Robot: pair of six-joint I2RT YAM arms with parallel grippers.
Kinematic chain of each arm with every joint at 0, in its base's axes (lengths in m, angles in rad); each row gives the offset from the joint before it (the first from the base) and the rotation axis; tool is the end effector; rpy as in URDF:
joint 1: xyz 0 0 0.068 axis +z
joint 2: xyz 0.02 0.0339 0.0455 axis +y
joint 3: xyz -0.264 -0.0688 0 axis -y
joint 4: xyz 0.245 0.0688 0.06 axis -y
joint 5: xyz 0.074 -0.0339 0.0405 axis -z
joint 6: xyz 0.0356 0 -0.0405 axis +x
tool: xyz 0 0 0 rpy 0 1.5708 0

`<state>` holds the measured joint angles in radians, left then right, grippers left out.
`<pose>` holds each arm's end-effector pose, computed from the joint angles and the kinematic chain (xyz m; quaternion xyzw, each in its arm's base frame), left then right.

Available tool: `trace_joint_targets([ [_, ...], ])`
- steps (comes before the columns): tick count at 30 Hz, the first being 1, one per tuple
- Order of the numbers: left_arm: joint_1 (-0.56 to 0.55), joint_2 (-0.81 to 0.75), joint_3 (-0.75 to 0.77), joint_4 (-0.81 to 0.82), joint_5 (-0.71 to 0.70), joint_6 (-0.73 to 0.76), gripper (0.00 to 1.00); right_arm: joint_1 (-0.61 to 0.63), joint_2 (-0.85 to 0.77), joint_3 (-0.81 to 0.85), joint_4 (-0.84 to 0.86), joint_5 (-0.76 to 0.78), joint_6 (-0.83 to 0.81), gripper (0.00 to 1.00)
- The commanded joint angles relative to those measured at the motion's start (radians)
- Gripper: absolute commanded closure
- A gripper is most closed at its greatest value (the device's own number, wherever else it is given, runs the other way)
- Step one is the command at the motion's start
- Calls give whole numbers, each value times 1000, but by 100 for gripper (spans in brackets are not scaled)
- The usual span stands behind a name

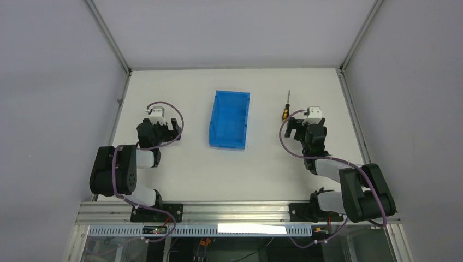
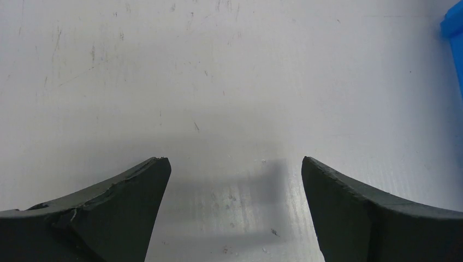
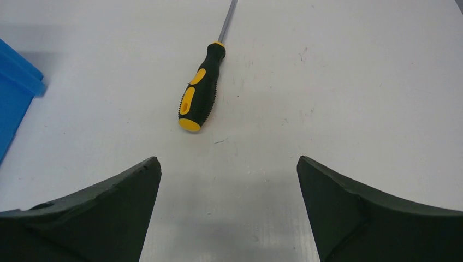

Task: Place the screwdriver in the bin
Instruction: Pick up the screwdriver from the center of the board.

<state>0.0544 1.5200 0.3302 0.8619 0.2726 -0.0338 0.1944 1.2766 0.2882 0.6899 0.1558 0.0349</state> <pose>0.2561 0.0043 0.1372 0.0435 0.8082 -0.1045 0.5779 0.2293 0.0395 0.1624 -0.0178 0.8031 0.0056 0.5956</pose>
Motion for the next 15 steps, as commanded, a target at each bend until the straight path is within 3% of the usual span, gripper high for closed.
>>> trace_joint_targets([
  [1,13,-6,4,54,25,8,1,8,-14,18,34,38,3,1],
  [12,13,-6,4,54,25,8,1,8,4,50,-3,70,16,1],
  [15,13,-6,4,54,25,8,1,9,-35,81,-88,71,15,1],
])
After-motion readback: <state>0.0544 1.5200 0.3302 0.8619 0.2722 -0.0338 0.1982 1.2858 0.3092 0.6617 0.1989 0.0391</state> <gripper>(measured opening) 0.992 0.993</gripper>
